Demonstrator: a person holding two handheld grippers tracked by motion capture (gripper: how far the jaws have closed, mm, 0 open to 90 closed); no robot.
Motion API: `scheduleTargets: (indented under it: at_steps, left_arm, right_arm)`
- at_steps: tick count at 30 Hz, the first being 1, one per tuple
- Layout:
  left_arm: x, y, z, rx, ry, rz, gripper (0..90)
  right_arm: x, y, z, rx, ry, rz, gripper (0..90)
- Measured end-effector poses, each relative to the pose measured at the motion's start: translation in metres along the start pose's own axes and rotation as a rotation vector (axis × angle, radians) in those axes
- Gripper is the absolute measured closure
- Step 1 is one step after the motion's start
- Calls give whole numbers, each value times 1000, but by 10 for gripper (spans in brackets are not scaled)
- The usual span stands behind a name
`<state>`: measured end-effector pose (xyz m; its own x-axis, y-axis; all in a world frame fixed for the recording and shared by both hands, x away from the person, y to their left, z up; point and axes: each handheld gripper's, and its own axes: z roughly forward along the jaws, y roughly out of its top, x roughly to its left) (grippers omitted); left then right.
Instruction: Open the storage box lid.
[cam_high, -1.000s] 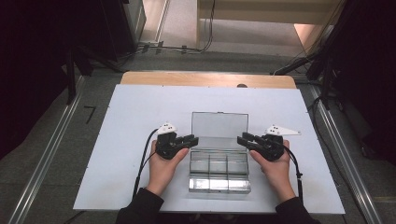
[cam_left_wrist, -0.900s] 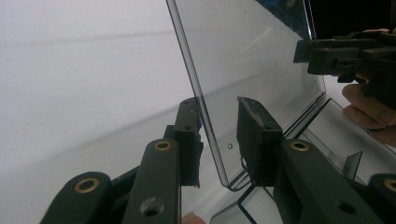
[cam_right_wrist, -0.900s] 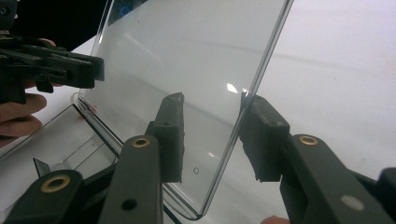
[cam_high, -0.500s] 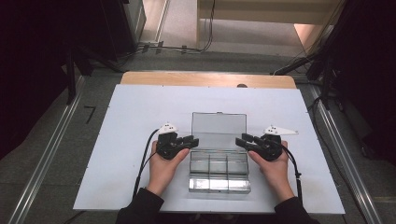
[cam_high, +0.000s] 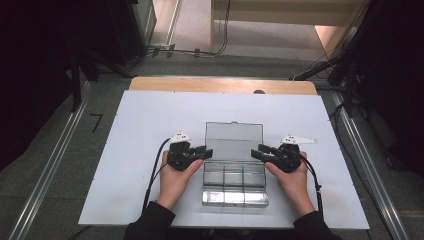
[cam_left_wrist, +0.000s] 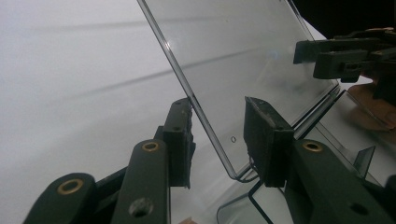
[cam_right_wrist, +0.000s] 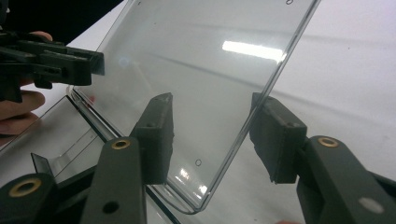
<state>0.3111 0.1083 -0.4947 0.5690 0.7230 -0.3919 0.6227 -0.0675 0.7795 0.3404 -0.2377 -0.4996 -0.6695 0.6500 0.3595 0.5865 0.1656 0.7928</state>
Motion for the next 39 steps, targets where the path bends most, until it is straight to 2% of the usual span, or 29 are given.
scheduleTargets:
  at_steps: [7, 23, 39]
  left_arm:
    - [-1, 0, 1, 7, 21, 6, 585]
    - [0, -1, 3, 28, 22, -7, 533]
    - [0, -1, 5, 44, 26, -9, 507]
  right_arm:
    - [-1, -1, 2, 14, 11, 15, 445]
    - [-4, -3, 5, 37, 29, 53, 391]
    - [-6, -3, 6, 60, 27, 97, 352]
